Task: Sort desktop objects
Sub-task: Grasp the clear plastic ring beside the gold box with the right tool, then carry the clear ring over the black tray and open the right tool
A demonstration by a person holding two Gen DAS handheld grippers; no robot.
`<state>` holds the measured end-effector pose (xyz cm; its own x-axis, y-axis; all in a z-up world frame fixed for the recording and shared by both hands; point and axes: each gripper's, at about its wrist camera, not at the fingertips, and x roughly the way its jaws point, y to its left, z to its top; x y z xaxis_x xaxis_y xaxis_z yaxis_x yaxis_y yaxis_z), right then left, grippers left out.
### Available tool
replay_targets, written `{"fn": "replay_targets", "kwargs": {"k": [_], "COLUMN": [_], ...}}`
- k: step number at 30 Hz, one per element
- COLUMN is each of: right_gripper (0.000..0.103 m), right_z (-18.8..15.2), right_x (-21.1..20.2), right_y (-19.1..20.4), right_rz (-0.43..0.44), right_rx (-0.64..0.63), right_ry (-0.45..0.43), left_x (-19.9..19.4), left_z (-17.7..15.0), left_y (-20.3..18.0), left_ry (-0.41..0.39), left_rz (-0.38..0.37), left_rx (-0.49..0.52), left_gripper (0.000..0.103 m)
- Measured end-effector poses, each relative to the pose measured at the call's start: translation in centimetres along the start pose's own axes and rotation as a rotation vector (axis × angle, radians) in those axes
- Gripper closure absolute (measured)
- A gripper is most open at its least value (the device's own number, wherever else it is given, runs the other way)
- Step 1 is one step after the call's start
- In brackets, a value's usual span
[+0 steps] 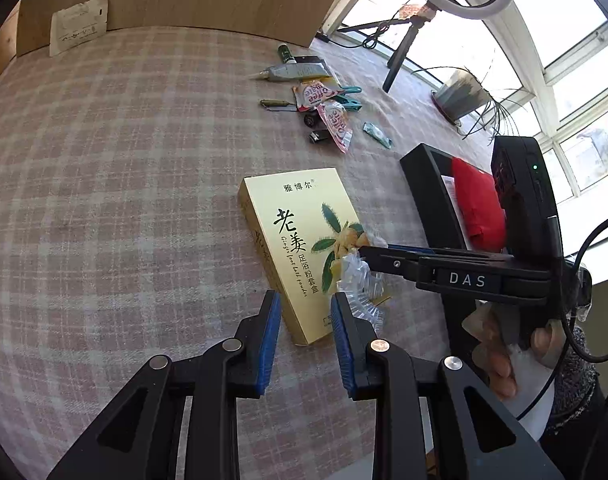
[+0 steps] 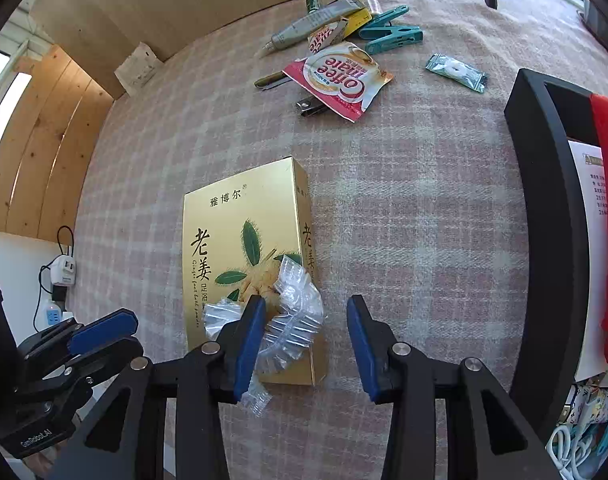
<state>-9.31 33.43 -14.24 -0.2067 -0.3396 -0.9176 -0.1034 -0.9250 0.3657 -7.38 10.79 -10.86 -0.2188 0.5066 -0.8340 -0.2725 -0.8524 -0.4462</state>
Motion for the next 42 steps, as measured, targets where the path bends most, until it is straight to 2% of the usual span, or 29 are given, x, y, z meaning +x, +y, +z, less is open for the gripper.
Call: {"fn": "replay_targets", "kwargs": {"k": [2, 4, 10, 17, 22, 28, 34, 38, 41, 42], "right_gripper": [0.082, 0.084, 0.086, 0.086, 0.086, 0.086, 0.086, 0.086, 0.08, 0.069], "right_z": [-0.2, -0.3, -1.6, -5.3, -8.4, -11.7, -14.5, -15.0, -14.9, -14.9], "right_x": [-0.3, -0.8, -4.0, -11.2, -15.6, -18.4, -19.0, -18.8, -18.9, -19.1], "right_y": [-0.2, -0.3, -1.2, -4.9, -9.5, -13.3, -15.4, -16.1, -16.2, -16.2], "right_rz": [0.012, 0.019, 0.055, 0.06, -0.039, -0.1, -0.15, -0.178, -0.225, -0.243], "right_rx": [0.002, -0.001, 0.022, 0.091, 0.176, 0.25, 0.297, 0.32, 0.322, 0.325], "right_ry": [-0.009, -0.024, -0.102, -0.207, -0.266, -0.287, -0.268, -0.254, -0.239, -0.24], "left_x": [0.2, 0.2, 0.3, 0.7, 1.8, 2.9, 3.6, 4.0, 4.2, 4.1], "left_z": [0.0, -0.1, 0.1, 0.6, 1.0, 1.2, 1.5, 1.6, 1.8, 1.8], "left_y": [-0.3, -0.4, -0.7, -2.3, -3.8, -5.8, -6.6, -6.9, -6.8, -6.7], "left_ry": [0.003, 0.004, 0.004, 0.013, 0.033, 0.06, 0.077, 0.082, 0.085, 0.085], "left_rz": [-0.004, -0.003, -0.016, -0.041, -0.059, -0.074, -0.086, -0.084, -0.088, -0.088], "left_rx": [0.005, 0.012, 0.008, 0.045, 0.076, 0.122, 0.142, 0.147, 0.146, 0.145], "left_gripper": [0.075, 0.075, 0.075, 0.075, 0.075, 0.075, 0.075, 0.075, 0.075, 0.075]}}
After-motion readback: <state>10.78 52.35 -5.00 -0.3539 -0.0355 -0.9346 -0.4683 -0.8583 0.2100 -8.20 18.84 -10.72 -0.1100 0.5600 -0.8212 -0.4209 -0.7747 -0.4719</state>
